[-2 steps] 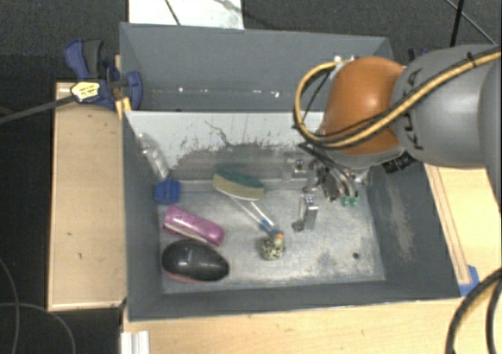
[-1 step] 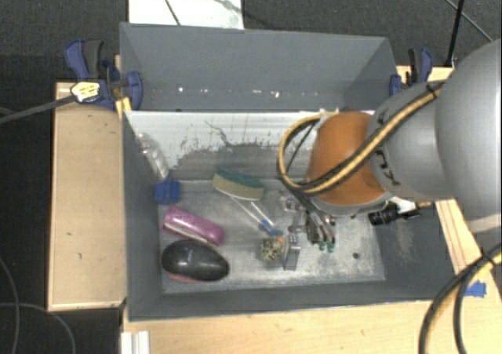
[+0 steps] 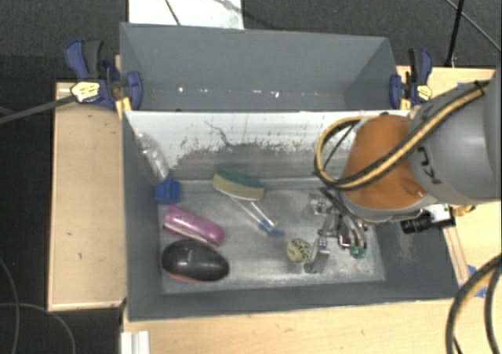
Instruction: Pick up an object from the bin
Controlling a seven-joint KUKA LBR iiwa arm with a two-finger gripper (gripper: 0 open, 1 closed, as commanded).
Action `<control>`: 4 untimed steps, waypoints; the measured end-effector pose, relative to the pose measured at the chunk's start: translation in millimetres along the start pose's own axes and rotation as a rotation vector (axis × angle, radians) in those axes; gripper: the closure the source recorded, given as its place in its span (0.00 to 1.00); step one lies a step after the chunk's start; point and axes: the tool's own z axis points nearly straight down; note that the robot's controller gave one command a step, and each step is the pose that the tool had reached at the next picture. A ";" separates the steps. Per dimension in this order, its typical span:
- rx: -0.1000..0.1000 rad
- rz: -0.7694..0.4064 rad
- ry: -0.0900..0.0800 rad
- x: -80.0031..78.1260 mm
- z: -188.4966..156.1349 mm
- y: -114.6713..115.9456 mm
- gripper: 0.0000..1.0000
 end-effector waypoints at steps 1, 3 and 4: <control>-0.002 0.010 -0.003 -12.8 20.9 11.7 0.00; -0.005 0.007 -0.010 -11.5 -94.0 21.0 1.00; -0.004 0.009 -0.012 -29.7 -172.7 15.9 1.00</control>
Offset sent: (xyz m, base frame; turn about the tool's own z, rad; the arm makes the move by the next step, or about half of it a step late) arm 0.0139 0.0091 -0.0203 0.0116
